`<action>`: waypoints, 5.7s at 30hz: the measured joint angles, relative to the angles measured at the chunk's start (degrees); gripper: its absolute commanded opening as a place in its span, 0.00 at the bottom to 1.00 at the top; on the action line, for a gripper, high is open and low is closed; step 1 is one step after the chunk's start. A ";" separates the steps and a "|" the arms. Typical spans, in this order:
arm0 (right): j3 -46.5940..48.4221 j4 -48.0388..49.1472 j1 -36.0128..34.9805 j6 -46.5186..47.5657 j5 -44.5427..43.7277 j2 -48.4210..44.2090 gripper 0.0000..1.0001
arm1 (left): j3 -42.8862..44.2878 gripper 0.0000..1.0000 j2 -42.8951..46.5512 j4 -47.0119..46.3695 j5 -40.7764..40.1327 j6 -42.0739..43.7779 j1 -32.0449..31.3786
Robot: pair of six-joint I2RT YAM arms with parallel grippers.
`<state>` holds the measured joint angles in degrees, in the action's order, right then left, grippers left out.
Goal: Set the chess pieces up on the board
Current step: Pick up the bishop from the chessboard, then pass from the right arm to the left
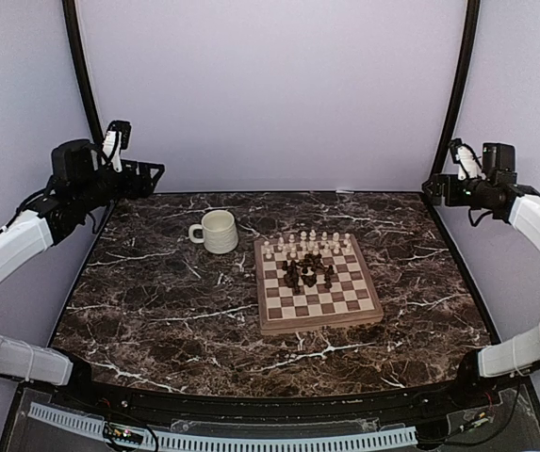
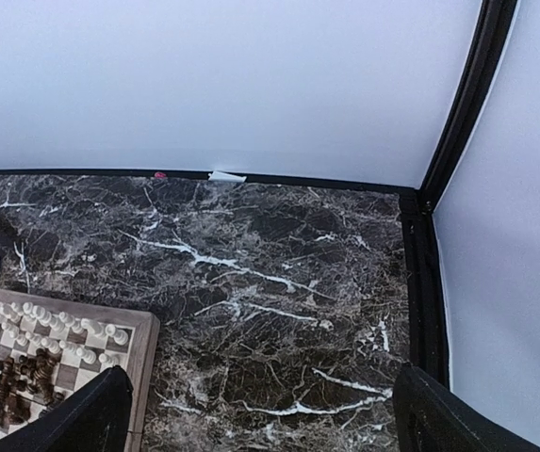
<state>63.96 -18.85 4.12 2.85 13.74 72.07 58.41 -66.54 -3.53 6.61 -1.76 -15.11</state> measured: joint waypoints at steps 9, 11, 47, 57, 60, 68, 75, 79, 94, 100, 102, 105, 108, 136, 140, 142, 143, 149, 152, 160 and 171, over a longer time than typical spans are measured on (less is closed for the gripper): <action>-1.36 -5.42 -0.35 11.98 12.41 -0.31 0.91 | 1.44 0.82 -2.93 9.11 11.34 -3.52 -6.60; -0.85 -7.06 -1.18 14.64 13.73 -0.31 0.88 | 1.44 0.82 -3.06 10.12 11.98 -3.52 -8.11; -4.55 -2.71 -40.06 11.28 -6.36 23.74 0.57 | 10.78 0.58 -34.38 10.93 5.90 -12.63 -31.91; 3.04 -4.96 -42.40 2.49 -13.66 30.25 0.54 | 9.53 0.59 -33.83 10.88 2.95 -12.83 -31.89; 3.02 -5.70 -42.38 1.53 -14.97 30.88 0.54 | 9.53 0.59 -33.83 10.88 2.80 -12.83 -31.89; 1.11 -6.05 -42.40 1.27 -16.39 30.45 0.47 | 9.53 0.59 -33.83 10.82 2.75 -12.85 -31.89; -0.28 -6.10 -42.40 2.38 -14.80 29.46 0.28 | 9.55 0.59 -33.83 10.58 2.82 -12.83 -31.89; -0.79 -5.97 -42.40 2.95 -13.42 29.16 0.20 | 9.55 0.59 -33.83 10.36 2.84 -12.83 -31.89; -6.99 -5.75 -42.32 7.72 -7.56 17.42 0.02 | 10.14 0.58 -33.83 7.50 6.23 -13.07 -31.89; -6.51 -6.56 -41.86 12.52 2.97 9.27 0.02 | 10.99 0.56 -33.83 1.25 12.15 -14.16 -32.17; -6.49 -7.78 -41.86 13.75 6.10 9.14 0.02 | 10.99 0.56 -33.83 -1.16 14.32 -14.23 -32.52; -6.34 -10.16 -41.83 15.32 10.45 9.14 0.02 | 11.02 0.56 -33.88 -4.92 17.73 -15.39 -33.20; -5.25 -12.46 -41.83 16.65 13.66 9.14 0.02 | 11.52 0.58 -34.49 -7.82 20.70 -17.09 -33.42; -1.22 -14.49 -40.04 15.63 22.75 8.87 0.03 | 9.94 0.42 -39.15 -22.73 34.27 -32.11 -33.90; -1.05 -14.32 -39.78 15.10 23.37 8.87 0.03 | 9.99 0.34 -40.70 -22.75 35.87 -32.57 -33.92; -1.05 -14.56 -39.71 15.02 23.32 8.92 0.03 | 10.05 0.33 -41.40 -22.91 36.98 -33.03 -33.92; -1.05 -14.60 -39.67 15.02 23.34 8.94 0.03 | 10.10 0.33 -41.64 -22.99 37.51 -33.11 -33.99; -1.05 -14.08 -39.67 14.82 23.87 8.96 0.03 | 10.21 0.30 -42.25 -23.12 39.06 -33.51 -34.69; -1.05 -13.97 -39.65 14.82 24.00 8.96 0.04 | 10.23 0.32 -42.53 -23.30 39.30 -33.64 -34.69; -1.05 -13.94 -39.65 14.84 24.24 8.96 0.04 | 10.23 0.44 -42.64 -25.68 39.41 -35.19 -34.67; -1.07 -13.92 -39.63 14.86 24.24 8.96 0.05 | 10.21 0.24 -42.66 -30.84 38.36 -38.12 -34.69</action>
<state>62.89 -32.77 -35.51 17.72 37.98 81.03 68.62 -109.21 -34.37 44.97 -39.88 -49.80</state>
